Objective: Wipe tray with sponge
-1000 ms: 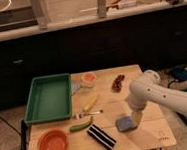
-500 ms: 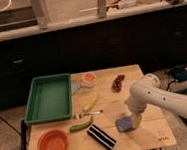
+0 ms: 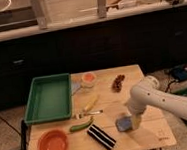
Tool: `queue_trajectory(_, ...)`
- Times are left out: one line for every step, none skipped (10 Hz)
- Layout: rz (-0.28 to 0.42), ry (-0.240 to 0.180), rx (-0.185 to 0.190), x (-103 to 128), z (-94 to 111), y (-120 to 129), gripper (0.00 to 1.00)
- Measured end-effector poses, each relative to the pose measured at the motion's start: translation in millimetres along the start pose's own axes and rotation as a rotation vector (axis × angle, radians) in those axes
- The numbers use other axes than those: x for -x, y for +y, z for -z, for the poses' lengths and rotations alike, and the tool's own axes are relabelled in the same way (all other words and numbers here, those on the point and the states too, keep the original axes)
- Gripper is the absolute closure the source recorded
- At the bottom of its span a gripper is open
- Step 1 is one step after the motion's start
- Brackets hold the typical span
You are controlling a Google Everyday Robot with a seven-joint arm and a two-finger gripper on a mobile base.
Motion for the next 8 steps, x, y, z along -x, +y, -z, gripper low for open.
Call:
queue_trajectory(0.004,-0.002,0.003,1.4,-2.7,0.3,0.2)
queue_trajectory(0.008,-0.002,0.007,2.8,-4.8,0.6,0.2)
queue_trajectory(0.013,-0.002,0.009,4.2,-6.8,1.0,0.2)
queue_trajectory(0.013,-0.001,0.013,4.0,-9.1,2.3,0.2)
queue_trajectory(0.014,-0.001,0.016,4.3,-11.4,3.4,0.2)
queue_trajectory(0.017,-0.001,0.02,5.9,-14.1,3.9,0.2)
queue_trajectory(0.021,0.0,0.02,7.4,-14.8,3.6,0.22)
queue_trajectory(0.023,0.002,0.023,8.2,-16.1,4.6,0.26)
